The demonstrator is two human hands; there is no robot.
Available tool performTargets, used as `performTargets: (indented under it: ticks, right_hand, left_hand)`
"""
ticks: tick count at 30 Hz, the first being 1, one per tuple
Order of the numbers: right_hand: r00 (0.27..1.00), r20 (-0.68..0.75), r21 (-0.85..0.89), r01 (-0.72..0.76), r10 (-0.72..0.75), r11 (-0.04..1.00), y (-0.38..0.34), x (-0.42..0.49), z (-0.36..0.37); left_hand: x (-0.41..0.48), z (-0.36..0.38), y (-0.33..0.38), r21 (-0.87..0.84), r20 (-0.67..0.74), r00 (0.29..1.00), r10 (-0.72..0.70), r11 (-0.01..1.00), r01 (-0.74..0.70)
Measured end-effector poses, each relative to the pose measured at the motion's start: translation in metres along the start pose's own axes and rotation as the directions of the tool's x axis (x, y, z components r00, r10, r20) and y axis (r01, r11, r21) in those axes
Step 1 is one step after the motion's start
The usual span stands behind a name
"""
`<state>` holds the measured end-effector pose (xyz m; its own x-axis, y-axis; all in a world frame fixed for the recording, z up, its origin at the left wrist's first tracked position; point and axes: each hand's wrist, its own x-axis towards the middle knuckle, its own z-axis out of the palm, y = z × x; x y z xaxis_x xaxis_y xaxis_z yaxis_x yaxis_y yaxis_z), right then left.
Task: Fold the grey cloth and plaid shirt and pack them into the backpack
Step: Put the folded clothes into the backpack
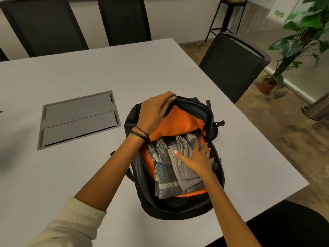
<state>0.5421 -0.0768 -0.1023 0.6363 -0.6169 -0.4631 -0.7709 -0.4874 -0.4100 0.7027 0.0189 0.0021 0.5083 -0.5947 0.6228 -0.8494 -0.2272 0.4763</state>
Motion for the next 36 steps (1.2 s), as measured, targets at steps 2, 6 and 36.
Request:
performTargets:
  ticks: [2,6,36]
  right_hand:
    - [0.965,-0.23,0.029,0.135,-0.125,0.99,0.005,-0.005,0.008]
    - [0.808,-0.469,0.016,0.411,-0.356,0.911,0.009,-0.014,0.029]
    - [0.811,-0.184,0.212,0.584,-0.555,0.783,0.035,-0.018,0.025]
  left_hand:
    - [-0.001,-0.001,-0.001,-0.009,0.003,1.0,-0.009,1.0,0.009]
    - [0.0,-0.005,-0.001,-0.018,0.025,0.999,-0.028,0.999,0.029]
    - [-0.009,-0.011,0.005,-0.049,0.074,0.995,-0.062,0.997,0.065]
